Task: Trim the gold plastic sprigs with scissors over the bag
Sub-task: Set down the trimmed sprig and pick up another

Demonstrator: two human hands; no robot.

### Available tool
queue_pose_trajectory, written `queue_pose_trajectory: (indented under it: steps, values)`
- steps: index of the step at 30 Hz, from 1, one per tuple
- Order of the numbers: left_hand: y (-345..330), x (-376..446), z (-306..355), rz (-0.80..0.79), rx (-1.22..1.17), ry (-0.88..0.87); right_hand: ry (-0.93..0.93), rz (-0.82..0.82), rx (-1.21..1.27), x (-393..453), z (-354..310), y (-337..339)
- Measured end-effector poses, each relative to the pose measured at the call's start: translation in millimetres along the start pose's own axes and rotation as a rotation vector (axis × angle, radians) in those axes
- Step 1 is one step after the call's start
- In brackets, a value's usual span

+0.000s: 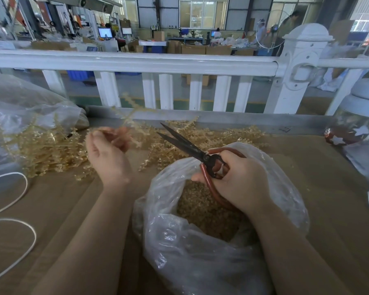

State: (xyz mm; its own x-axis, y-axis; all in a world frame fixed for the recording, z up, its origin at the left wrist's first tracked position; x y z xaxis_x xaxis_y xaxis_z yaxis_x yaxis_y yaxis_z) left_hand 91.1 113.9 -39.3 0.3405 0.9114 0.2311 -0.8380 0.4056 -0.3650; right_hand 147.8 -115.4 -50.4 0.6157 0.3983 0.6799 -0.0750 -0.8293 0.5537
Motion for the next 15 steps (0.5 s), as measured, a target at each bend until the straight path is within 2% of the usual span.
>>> queue_pose_trajectory:
  steps: [4, 8, 11, 15]
  values:
    - [11, 6, -2, 0.35, -0.002, 0.066, -0.015, -0.007, -0.049, 0, 3, -1]
    - [18, 19, -9, 0.582, -0.017, 0.159, -0.062, -0.063, -0.104, 0, 6, -2]
    - [19, 20, -13, 0.681, -0.034, 0.217, -0.111, -0.102, -0.157, 1, 8, -3]
    - [22, 20, -11, 0.682, 0.041, 0.253, -0.169, -0.11, -0.141, 2, 10, -3]
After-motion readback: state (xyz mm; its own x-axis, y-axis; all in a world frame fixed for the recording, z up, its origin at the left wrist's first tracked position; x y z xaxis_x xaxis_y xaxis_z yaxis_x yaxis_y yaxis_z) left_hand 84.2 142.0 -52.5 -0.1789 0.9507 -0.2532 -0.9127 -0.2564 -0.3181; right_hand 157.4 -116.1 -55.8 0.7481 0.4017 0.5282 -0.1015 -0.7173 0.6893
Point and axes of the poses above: each hand's wrist, its own x-axis towards the middle knuckle, its own y-axis out of the back of the hand, z = x × y, the point moved 1 cm from there along x, towards the middle knuckle, and after that the axes turned 12 degrees about x, right-handed, at the moved point
